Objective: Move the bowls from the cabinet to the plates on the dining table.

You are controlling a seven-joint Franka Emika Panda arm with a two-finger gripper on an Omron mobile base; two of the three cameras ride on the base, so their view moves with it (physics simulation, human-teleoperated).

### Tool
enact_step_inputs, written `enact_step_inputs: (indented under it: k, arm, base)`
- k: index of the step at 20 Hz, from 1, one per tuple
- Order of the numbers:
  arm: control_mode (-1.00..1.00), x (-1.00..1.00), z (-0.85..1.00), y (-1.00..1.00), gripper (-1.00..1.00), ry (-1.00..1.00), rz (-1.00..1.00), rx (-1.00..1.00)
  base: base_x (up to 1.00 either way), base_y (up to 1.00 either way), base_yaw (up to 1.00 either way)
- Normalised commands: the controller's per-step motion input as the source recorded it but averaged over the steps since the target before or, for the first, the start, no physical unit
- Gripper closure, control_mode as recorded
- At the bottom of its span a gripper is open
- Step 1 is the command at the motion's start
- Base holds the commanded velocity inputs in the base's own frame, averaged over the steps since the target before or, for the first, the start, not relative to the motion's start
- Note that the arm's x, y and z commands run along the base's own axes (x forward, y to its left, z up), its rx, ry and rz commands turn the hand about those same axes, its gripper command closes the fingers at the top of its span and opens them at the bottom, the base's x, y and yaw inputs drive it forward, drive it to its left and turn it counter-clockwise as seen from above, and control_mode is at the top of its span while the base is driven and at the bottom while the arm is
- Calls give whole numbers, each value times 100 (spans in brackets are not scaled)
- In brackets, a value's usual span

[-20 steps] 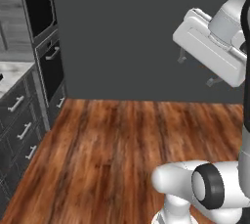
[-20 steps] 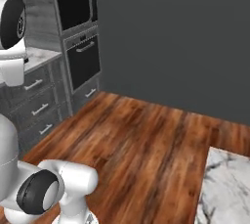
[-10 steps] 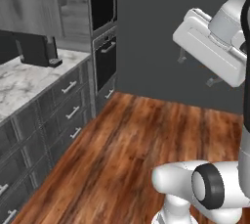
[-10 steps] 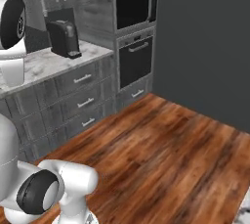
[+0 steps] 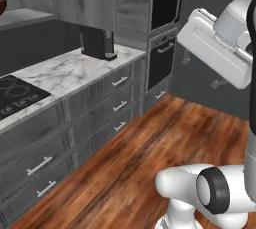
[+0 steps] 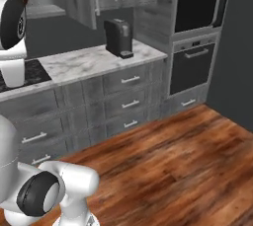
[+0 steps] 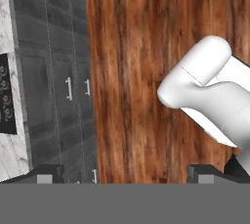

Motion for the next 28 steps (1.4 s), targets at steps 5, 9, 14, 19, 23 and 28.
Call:
enact_step_inputs:
  k: [5, 9, 14, 19, 23, 28]
  arm:
    - [100, 0, 0, 0, -100, 0, 0, 0]
    - [100, 0, 0, 0, -100, 0, 0, 0]
    - [100, 0, 0, 0, -100, 0, 0, 0]
    - [100, 0, 0, 0, -100, 0, 0, 0]
    - [100, 0, 0, 0, -100, 0, 0, 0]
    - [100, 0, 0, 0, -100, 0, 0, 0]
  base:
    - [10, 6, 46]
    - [27, 19, 37]
    - [59, 20, 23]
    - [100, 30, -1]
    - [89, 23, -3]
    - [68, 7, -4]
